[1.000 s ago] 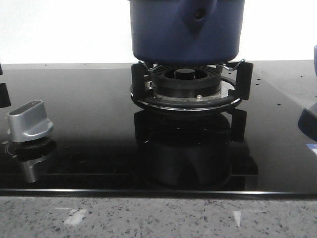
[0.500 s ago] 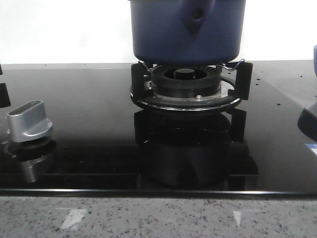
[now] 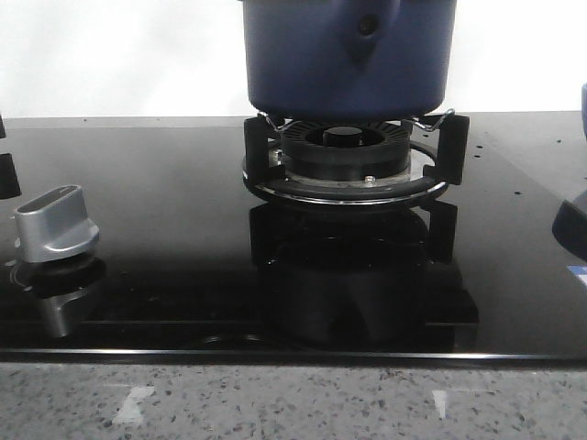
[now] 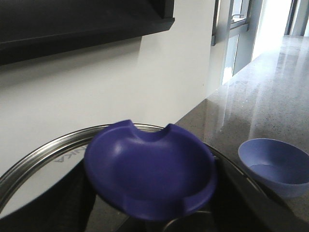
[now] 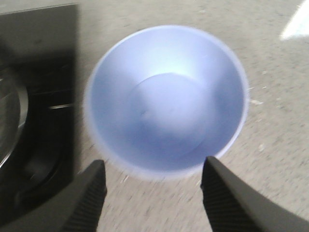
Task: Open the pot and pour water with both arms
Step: 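Reach the right gripper to the light blue bowl and grasp its rim, then lift the bowl with the right gripper and carry it over the saucepan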
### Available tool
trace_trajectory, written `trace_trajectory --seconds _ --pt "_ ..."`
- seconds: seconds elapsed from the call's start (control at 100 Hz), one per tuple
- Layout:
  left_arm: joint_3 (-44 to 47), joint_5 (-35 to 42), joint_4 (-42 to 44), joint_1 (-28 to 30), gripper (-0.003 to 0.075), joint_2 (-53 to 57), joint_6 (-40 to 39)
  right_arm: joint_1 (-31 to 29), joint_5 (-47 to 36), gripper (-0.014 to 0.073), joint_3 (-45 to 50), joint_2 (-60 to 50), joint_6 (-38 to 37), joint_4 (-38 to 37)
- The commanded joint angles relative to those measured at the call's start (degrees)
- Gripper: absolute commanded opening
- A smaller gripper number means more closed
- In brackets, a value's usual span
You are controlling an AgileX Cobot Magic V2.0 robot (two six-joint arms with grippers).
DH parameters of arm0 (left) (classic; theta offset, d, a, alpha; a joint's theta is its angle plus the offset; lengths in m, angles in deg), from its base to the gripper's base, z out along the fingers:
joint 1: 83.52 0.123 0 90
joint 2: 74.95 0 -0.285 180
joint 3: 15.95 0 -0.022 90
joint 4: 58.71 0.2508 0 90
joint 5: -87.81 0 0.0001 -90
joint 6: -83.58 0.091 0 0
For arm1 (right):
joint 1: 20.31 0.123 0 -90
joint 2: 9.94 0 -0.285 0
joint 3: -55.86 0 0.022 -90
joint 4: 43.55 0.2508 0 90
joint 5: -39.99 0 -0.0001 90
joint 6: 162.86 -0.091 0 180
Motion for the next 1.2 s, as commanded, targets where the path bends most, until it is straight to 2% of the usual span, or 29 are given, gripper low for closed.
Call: trace_trajectory --seconds 0.0,0.23,0.58,0.67,0.84,0.89,1.08,1.19 --pt "-2.30 -2.77 -5.00 1.82 0.0267 3.29 -0.69 -3.27 -1.26 0.0393 -5.71 4.52 -0.24 -1.64" --pt "-2.30 -3.05 -5.00 3.90 0.0267 3.66 -1.68 -11.01 0.71 0.0393 -10.67 15.20 0.65 -1.64" --pt "-2.30 -3.05 -5.00 3.90 0.0267 3.66 -1.68 -11.74 -0.12 0.0386 -10.67 24.58 0.99 -0.77" --pt "-2.30 -3.05 -5.00 3.90 0.0267 3.66 -1.68 -11.74 -0.14 0.0298 -10.67 25.96 0.99 -0.66" --pt "-2.30 -3.05 -5.00 3.90 0.0267 3.66 -1.68 -11.74 -0.14 -0.0013 -10.67 26.78 0.99 -0.66" --pt "-2.30 -3.05 -5.00 3.90 0.0267 3.66 -1.68 -11.74 -0.14 -0.0074 -10.67 26.78 0.99 -0.66" --pt "-2.30 -3.05 -5.00 3.90 0.0267 3.66 -1.68 -11.74 0.25 -0.0072 -10.96 24.51 1.13 0.71" --pt "-2.30 -3.05 -5.00 3.90 0.0266 3.66 -1.68 -10.78 2.50 -0.0064 -14.33 23.91 1.61 1.44"
